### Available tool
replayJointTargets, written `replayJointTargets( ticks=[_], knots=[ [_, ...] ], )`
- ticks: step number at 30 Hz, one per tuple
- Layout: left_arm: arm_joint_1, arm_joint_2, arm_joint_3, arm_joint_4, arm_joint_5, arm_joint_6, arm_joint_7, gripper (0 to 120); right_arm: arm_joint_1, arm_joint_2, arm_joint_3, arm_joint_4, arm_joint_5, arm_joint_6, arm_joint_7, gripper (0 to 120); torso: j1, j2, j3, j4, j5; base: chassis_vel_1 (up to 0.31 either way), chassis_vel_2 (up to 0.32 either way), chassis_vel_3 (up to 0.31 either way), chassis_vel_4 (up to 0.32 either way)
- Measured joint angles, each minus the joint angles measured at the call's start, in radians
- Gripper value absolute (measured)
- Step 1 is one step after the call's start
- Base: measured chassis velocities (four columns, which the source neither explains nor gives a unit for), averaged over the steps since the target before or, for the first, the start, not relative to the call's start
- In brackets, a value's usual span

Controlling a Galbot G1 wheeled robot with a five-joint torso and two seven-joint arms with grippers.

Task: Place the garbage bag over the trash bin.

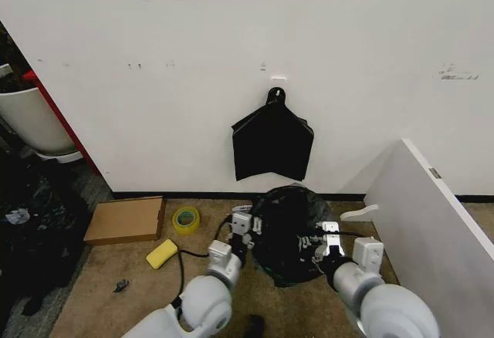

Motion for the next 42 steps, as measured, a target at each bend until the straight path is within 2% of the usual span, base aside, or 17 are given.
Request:
replayJointTargets(
  ticks=[4, 7, 16, 25, 42],
  knots=[
    [0.003, -0.013, 0.01, 0.005, 0.023, 0.003, -0.004, 4, 0.06, 0.027, -0.054, -0.089, -0.012, -0.01, 0.049, 0, 0.0, 0.0, 0.0, 0.0005, 0.0001, 0.0, 0.0, 0.0, 0.0],
    [0.017, -0.014, 0.013, 0.001, 0.048, 0.002, 0.003, 4, 0.093, 0.057, -0.101, -0.144, -0.078, -0.026, 0.081, 0, 0.0, 0.0, 0.0, 0.0003, 0.0, 0.0, 0.0, 0.0, 0.0],
    [0.05, 0.017, 0.011, -0.037, 0.076, -0.006, 0.016, 4, 0.193, 0.104, -0.188, -0.283, -0.122, -0.056, 0.188, 0, 0.0, 0.0, 0.0, 0.0004, 0.0, 0.0, 0.0, 0.0, 0.0],
    [0.057, 0.034, 0.012, -0.064, 0.071, -0.007, 0.025, 4, 0.236, 0.108, -0.221, -0.367, -0.128, -0.065, 0.193, 0, 0.0, 0.0, 0.0, 0.0003, -0.0001, 0.0, 0.0, 0.0, 0.0],
    [0.089, 0.073, -0.014, -0.103, 0.048, -0.022, 0.051, 4, 0.253, 0.107, -0.227, -0.41, -0.149, -0.061, 0.152, 0, 0.0, 0.0, 0.0, 0.0002, -0.0001, 0.0, 0.0, 0.0, 0.0]
  ],
)
